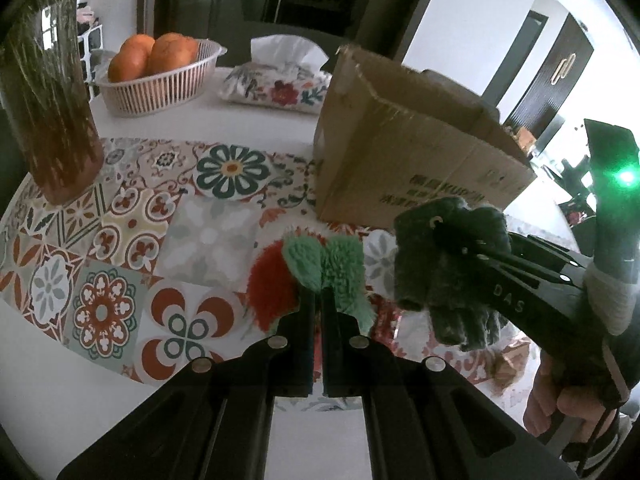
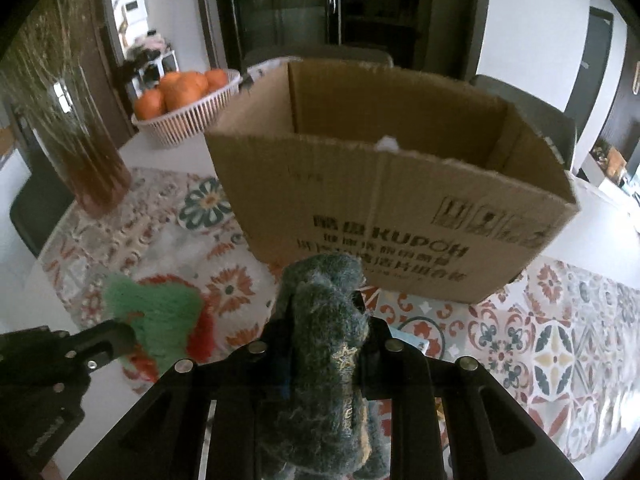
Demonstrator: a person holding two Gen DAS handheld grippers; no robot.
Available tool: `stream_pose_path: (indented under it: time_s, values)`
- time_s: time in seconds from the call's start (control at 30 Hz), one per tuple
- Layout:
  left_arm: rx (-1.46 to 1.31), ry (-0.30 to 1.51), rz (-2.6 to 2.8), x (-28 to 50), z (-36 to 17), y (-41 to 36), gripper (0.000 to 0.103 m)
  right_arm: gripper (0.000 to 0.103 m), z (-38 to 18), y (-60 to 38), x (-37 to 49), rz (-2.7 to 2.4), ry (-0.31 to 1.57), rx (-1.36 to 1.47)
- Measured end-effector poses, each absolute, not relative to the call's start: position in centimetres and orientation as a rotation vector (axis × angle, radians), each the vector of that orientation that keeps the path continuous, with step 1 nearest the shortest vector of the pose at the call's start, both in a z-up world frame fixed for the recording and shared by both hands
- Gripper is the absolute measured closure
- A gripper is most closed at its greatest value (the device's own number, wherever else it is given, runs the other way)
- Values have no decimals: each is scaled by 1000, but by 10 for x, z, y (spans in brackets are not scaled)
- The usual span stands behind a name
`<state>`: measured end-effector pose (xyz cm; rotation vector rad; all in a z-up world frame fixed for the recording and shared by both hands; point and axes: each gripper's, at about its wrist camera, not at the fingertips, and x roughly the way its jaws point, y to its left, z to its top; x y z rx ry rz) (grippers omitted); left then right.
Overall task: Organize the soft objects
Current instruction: 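Carry both plushes over the box and release them inside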
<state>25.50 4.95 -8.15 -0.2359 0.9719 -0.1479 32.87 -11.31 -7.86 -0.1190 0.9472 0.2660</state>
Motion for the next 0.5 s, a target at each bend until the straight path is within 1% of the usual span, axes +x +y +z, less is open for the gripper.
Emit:
stream_pose_path:
  time_s: [0.13,0.5]
  values:
    - [-239,942,-168,249,-67,48,99,79,-53,-124,315,275,894,-95]
    - [-202,796,-232,236,-6,32,99,79,10,-144,294,274,743,-40]
